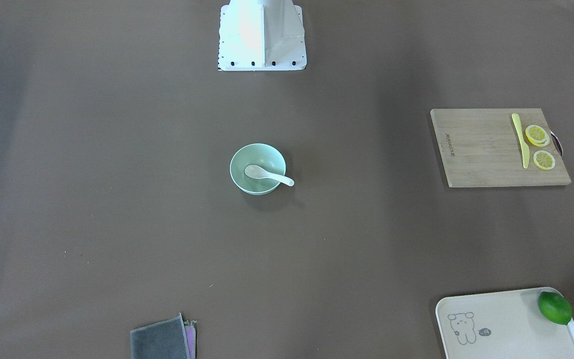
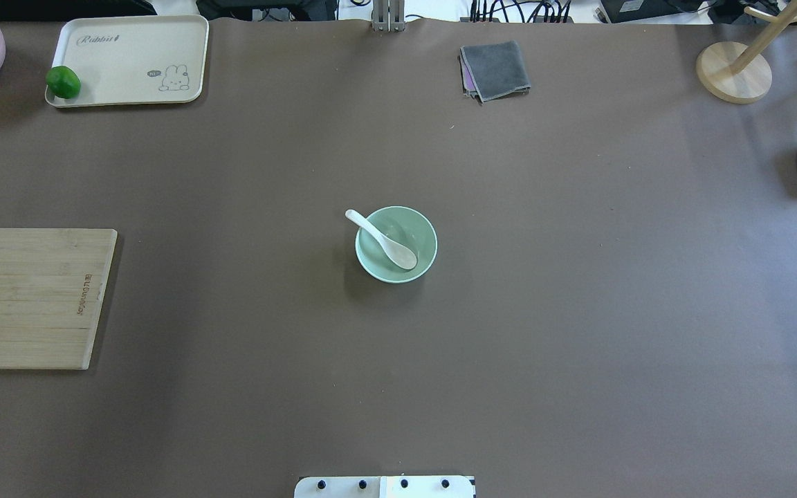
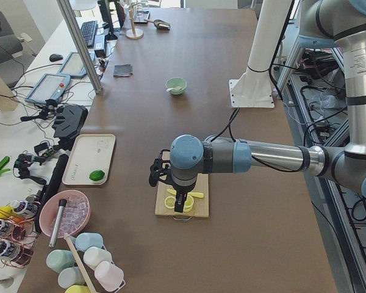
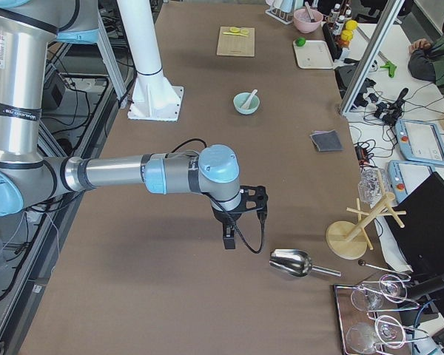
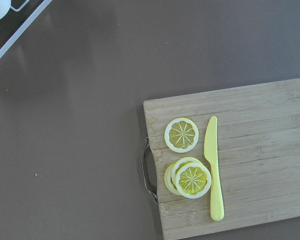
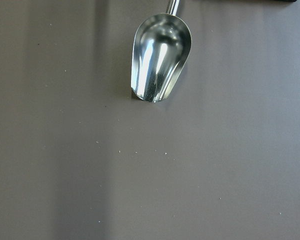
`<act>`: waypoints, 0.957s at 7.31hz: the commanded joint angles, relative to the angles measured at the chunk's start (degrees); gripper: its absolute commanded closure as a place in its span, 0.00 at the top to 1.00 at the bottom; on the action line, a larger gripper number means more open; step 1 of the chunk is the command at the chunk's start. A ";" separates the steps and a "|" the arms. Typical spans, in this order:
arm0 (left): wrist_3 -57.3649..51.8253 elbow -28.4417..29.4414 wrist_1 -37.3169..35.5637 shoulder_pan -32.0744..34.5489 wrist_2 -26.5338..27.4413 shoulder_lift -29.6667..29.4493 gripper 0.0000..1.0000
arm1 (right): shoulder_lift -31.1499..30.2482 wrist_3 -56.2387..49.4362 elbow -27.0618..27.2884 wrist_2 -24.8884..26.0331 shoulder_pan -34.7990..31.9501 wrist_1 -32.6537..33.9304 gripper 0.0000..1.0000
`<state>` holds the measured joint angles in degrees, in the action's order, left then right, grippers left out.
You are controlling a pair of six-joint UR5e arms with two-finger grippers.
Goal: Place spoon in bowl
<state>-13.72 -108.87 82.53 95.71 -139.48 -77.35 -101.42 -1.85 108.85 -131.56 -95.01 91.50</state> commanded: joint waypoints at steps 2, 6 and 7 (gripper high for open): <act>0.01 -0.11 0.00 0.01 0.09 -0.08 0.98 | 0.00 0.09 -0.04 -0.01 0.00 0.00 1.00; 0.01 -0.20 0.09 0.01 0.09 -0.17 0.98 | 0.09 0.53 -0.04 -0.45 0.09 0.08 1.00; 0.01 -0.29 0.17 0.01 0.09 -0.17 0.98 | 0.09 0.62 0.04 -0.45 0.09 0.08 1.00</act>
<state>-13.71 -109.07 82.63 95.71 -139.42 -77.49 -101.38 -1.37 108.86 -131.93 -94.94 91.57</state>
